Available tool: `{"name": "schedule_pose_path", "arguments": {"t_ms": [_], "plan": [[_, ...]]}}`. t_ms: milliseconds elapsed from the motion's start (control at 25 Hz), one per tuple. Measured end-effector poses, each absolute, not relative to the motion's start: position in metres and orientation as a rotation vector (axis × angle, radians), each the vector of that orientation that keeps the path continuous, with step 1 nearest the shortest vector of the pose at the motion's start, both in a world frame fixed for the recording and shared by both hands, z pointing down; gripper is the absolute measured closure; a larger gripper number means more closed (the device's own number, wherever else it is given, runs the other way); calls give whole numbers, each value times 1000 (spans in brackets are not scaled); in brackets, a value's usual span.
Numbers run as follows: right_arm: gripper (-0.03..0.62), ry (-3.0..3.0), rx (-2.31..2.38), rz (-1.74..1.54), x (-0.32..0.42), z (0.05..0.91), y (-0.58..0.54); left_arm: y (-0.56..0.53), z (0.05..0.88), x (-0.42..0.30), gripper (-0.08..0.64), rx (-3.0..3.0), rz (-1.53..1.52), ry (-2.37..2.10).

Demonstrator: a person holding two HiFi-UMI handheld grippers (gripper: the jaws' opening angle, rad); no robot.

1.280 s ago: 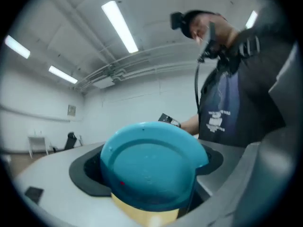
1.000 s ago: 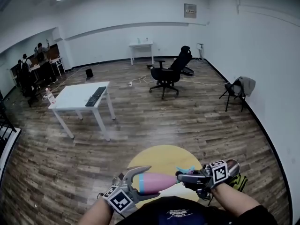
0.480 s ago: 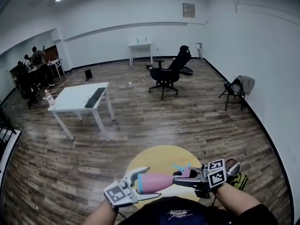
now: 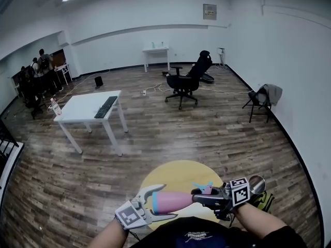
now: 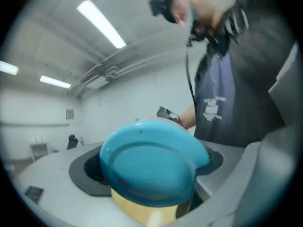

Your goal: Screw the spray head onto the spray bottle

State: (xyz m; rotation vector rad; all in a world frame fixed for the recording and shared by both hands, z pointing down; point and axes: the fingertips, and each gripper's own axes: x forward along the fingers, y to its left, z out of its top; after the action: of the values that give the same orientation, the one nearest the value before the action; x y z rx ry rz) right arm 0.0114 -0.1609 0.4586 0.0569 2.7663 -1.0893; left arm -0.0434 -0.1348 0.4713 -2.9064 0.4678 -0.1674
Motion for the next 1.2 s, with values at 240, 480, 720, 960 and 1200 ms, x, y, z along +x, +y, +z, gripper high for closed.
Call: {"name": "schedule_pose_path", "arguments": {"t_ms": [240,480,720,960,1200], "plan": [[331,3004,-117,-835,34,461,-165,-151,478,-66,52,-3321,112,563],[445,2983,22,-858,14,457,-147,-127,479,-34,54,-3033,-178,415],[569,2829,-43,-1102,30,475,-161,-107,480,-14,49,-2503,-543,442],[494,2956,-27,-947,11,460,-151,-111,466,-31,55,-2943,-81,322],[153,2868,148,-1110,11,457,-139,-116,458,-42,55,-3034,65,424]]}}
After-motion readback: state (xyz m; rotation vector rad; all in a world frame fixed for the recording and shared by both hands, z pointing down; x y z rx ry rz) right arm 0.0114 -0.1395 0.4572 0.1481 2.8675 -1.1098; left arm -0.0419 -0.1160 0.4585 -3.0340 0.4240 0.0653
